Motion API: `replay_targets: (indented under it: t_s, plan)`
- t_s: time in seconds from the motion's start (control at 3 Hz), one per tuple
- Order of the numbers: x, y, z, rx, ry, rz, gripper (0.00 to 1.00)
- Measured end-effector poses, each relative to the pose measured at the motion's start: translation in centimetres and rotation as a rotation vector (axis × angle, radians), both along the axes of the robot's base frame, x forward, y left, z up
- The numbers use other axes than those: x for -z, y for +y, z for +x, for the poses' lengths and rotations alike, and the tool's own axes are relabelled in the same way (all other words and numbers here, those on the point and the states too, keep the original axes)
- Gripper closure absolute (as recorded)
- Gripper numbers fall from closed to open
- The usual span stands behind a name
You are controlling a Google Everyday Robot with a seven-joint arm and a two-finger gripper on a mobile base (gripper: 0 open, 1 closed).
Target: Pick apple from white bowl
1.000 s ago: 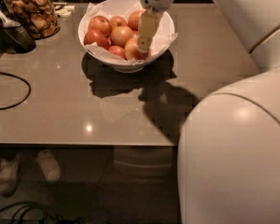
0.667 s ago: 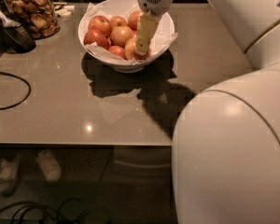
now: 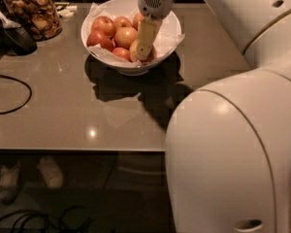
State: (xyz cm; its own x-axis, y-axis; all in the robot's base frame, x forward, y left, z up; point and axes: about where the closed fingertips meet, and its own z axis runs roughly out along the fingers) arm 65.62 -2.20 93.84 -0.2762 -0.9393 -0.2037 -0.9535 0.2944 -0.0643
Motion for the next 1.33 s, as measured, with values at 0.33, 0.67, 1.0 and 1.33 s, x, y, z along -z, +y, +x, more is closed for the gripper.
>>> replay_targets:
  t_s: [0.33, 0.67, 1.0, 1.33]
  plan:
    - [0.3, 0.7, 0.2, -0.011, 0.007, -0.005, 0.35]
    - [0.8, 1.4, 0.5, -0.020, 0.015, -0.011, 0.36]
    - [1.6, 1.3, 0.8, -0.015, 0.033, -0.016, 0.42]
    - [2.3, 1.1, 0.9, -0.008, 0.051, -0.019, 0.27]
